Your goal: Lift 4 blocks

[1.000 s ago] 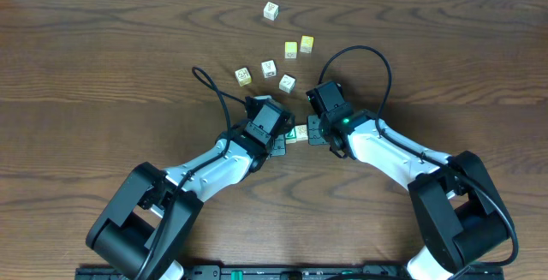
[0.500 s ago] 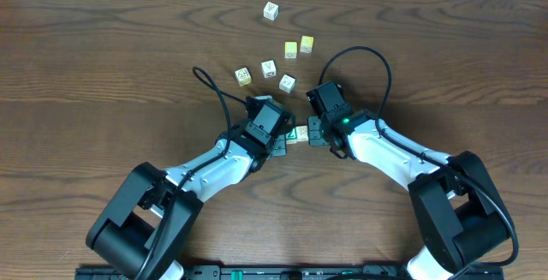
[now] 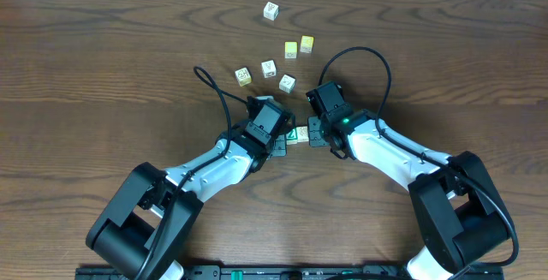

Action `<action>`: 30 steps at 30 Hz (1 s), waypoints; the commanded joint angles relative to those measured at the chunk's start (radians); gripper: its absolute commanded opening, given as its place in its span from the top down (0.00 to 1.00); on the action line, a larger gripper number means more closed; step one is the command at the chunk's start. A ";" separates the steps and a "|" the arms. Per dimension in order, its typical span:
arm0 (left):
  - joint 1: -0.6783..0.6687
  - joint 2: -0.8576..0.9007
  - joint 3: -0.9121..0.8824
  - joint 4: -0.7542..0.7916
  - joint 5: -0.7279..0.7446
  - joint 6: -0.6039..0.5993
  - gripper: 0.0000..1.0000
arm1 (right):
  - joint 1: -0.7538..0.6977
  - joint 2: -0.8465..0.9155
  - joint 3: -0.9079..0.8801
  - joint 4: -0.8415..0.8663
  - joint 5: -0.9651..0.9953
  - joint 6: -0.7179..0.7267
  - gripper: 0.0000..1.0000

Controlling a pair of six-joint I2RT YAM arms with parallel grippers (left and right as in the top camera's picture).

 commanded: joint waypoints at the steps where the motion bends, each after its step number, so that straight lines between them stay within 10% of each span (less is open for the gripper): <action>1: -0.093 -0.013 0.074 0.049 0.264 0.025 0.92 | 0.092 0.005 0.030 0.030 -0.305 0.006 0.99; 30: -0.041 -0.013 0.074 -0.029 0.212 0.056 0.93 | 0.077 0.005 0.030 -0.044 -0.174 -0.021 0.99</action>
